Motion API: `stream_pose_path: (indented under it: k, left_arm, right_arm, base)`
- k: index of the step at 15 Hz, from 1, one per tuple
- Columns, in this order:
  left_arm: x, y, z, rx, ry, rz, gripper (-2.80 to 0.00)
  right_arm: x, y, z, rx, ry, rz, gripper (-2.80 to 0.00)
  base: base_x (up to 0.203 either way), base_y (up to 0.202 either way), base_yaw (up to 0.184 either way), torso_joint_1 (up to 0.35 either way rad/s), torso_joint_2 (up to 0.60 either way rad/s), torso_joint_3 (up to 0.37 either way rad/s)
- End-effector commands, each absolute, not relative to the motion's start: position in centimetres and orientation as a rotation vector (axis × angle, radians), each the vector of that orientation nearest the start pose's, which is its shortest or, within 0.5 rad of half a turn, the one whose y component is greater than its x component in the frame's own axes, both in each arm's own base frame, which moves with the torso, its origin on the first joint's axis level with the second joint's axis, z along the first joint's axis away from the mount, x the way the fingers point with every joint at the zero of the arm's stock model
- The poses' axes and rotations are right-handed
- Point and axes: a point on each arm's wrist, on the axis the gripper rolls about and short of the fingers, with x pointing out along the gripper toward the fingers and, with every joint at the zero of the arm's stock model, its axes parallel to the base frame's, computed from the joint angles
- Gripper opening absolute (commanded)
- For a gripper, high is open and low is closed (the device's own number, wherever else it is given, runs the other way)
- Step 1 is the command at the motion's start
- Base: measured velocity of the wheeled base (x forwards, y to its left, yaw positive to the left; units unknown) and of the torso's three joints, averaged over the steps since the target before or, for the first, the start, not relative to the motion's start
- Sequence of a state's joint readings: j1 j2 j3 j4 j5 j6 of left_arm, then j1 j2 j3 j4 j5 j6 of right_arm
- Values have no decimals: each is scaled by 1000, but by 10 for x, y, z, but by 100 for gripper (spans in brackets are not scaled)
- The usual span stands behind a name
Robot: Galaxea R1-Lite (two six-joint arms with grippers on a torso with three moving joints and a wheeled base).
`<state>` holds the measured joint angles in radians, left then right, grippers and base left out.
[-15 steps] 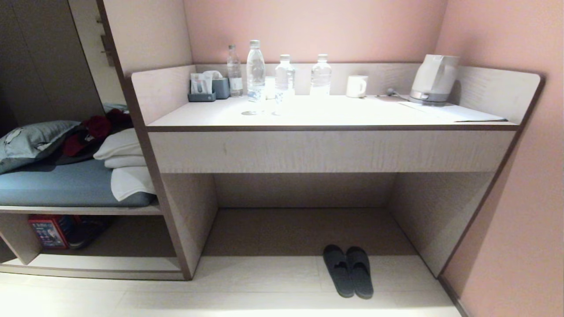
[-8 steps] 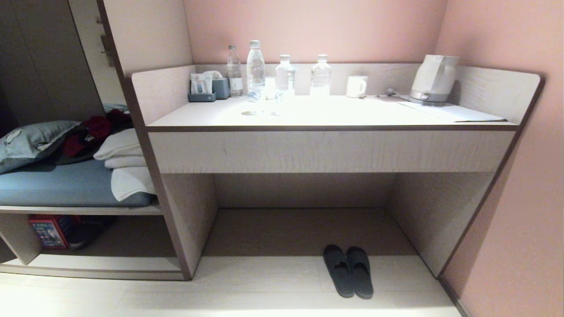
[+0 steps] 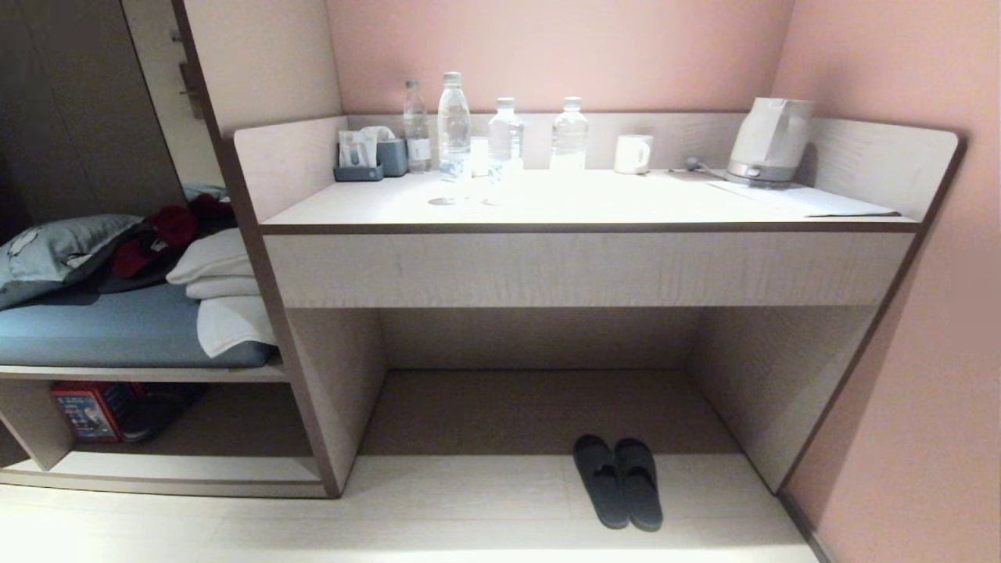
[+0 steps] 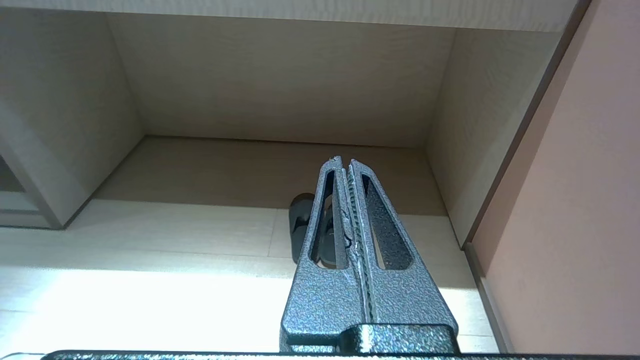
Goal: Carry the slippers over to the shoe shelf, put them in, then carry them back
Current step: Pick up the slippers on the floor
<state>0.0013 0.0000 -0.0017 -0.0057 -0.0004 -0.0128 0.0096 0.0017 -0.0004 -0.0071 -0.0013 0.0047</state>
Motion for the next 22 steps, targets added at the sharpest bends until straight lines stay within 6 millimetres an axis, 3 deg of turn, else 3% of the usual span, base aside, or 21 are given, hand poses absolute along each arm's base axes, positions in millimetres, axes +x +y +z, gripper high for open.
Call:
stream_pose_path:
  k: [1,22]
  left_arm:
    - [-23,0,77,-14,-6,1,-280]
    - [-23,0,77,-15,-6,1,-280]
  right_arm:
    - [-23,0,76,5,-6,9,-280]
    - [-23,0,76,5,-5,9,-280]
  base:
    - [0,0,0,0,0,0]
    - [0,0,0,2,3,-187]
